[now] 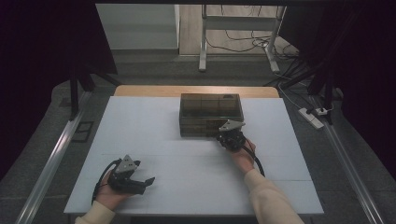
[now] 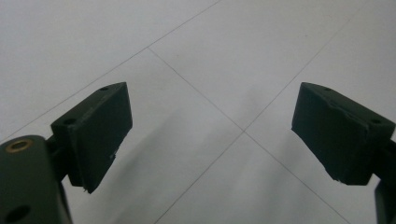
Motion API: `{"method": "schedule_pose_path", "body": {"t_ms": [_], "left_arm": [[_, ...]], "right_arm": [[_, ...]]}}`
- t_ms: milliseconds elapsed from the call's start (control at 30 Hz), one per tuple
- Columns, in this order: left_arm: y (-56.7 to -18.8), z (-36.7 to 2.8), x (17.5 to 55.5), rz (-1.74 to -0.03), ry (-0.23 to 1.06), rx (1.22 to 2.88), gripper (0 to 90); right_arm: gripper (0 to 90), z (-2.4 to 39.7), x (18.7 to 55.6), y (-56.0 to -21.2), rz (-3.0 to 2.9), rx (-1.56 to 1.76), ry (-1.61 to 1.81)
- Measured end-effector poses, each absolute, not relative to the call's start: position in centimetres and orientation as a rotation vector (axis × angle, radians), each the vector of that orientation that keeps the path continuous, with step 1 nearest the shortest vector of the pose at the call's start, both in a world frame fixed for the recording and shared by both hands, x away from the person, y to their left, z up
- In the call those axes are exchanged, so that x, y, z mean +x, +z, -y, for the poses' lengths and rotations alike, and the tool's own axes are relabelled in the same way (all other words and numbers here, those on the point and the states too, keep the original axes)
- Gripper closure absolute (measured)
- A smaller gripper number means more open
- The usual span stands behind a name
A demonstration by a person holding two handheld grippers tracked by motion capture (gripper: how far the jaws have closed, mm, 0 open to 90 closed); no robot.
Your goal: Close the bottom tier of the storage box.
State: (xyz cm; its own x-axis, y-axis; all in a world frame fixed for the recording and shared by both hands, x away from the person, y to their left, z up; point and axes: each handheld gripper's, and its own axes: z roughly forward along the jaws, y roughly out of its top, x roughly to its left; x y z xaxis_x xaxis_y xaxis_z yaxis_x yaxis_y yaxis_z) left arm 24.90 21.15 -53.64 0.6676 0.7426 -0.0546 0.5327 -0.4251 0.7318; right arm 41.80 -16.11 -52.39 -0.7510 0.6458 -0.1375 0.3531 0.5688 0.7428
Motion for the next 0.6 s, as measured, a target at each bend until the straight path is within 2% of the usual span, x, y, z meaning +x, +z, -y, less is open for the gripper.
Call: {"method": "schedule_pose_path", "body": {"t_ms": [600], "left_arm": [[-53.69,-21.07,25.03,-0.971,0.352,2.141,12.0]], "right_arm": [[89.1,15.86,42.65,-52.66,-2.391,0.802,0.997]]}}
